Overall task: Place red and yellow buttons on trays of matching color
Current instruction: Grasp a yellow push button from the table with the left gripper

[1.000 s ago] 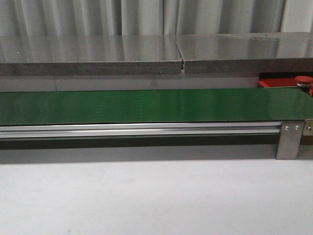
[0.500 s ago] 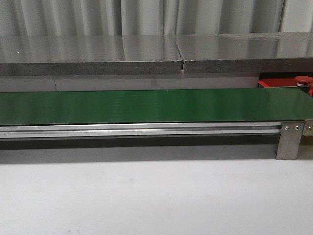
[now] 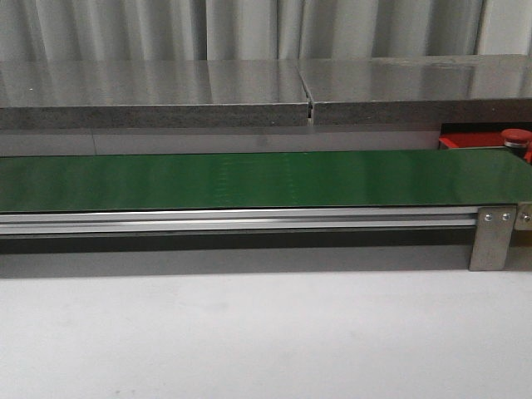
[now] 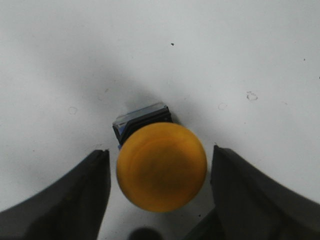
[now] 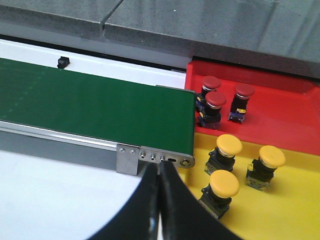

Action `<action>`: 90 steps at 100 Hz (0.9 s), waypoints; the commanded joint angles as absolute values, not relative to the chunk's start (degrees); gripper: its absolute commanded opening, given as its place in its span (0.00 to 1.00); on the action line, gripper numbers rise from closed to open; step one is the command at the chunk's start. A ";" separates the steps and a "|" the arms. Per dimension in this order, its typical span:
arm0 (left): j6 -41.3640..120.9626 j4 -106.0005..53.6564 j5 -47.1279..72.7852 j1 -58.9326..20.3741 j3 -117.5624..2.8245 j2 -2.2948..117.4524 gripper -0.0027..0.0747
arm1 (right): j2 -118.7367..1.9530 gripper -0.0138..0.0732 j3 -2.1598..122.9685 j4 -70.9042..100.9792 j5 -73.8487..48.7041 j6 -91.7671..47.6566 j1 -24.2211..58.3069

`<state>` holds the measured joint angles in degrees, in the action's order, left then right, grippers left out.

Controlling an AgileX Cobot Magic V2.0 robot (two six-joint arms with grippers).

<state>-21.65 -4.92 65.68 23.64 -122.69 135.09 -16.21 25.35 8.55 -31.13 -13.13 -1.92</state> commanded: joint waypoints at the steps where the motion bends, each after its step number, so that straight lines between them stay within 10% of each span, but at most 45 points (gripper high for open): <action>1: -22.20 -5.42 64.11 23.77 -124.60 131.03 0.43 | -16.69 0.08 26.83 9.02 -26.92 -13.55 -1.85; 90: -20.06 -6.09 69.83 23.43 -124.50 119.24 0.32 | -16.69 0.08 26.83 9.02 -26.87 -13.55 -1.85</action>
<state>-20.18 -5.05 69.52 23.64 -122.69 125.24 -16.21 25.35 8.55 -31.13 -13.13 -1.92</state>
